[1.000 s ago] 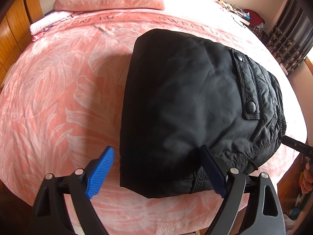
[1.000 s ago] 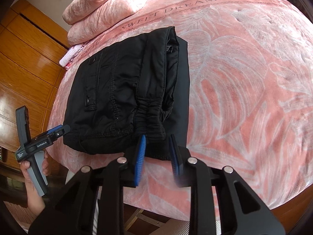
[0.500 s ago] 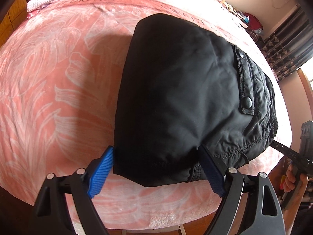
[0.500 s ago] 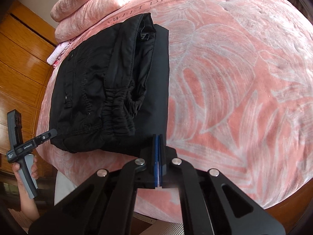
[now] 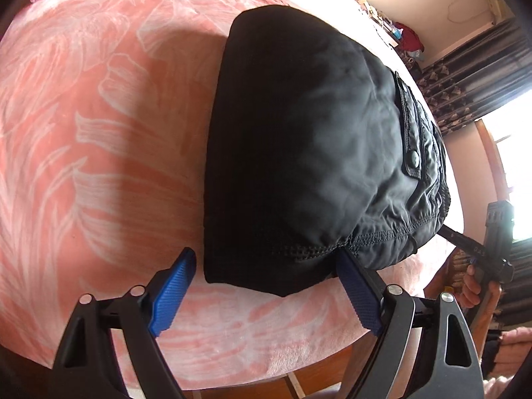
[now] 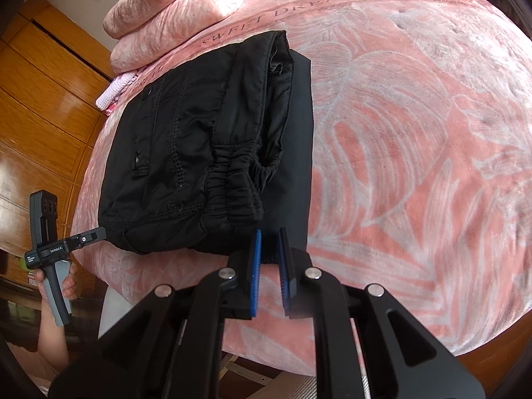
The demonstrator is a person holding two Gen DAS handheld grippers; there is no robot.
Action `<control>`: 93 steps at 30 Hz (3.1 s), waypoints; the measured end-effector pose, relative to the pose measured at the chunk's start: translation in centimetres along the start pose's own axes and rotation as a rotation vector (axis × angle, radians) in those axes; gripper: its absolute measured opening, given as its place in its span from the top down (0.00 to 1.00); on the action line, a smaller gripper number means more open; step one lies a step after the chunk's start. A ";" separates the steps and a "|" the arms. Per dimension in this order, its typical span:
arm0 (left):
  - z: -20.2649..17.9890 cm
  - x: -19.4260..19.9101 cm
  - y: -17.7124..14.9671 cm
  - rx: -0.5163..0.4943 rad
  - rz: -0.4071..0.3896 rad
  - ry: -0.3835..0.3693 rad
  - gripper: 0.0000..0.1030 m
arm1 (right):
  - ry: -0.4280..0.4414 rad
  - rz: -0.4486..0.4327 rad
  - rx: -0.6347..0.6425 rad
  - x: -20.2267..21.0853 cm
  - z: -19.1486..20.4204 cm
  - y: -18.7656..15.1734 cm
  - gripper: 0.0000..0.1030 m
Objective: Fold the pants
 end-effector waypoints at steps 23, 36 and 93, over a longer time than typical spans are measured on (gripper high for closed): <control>0.2 2.3 -0.2 0.112 0.001 -0.027 0.29 | -0.038 -0.056 -0.008 1.2 -0.9 1.4 0.58; -0.9 1.8 5.8 -0.040 -0.044 0.107 0.21 | 0.023 -0.145 -0.022 4.9 -1.2 4.7 0.44; -6.2 1.5 17.5 -0.040 -0.202 -0.207 0.73 | 0.301 -0.188 0.135 1.5 4.5 17.9 0.67</control>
Point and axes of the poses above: each gripper's, at about its wrist camera, not at the fingertips, and x roughly against the way its jaws point, z to its left, y to its top, the point moved 10 cm from there along -x, roughly the way its jaws point, and after that the axes turned 7 degrees about y, right-handed, at the moved point
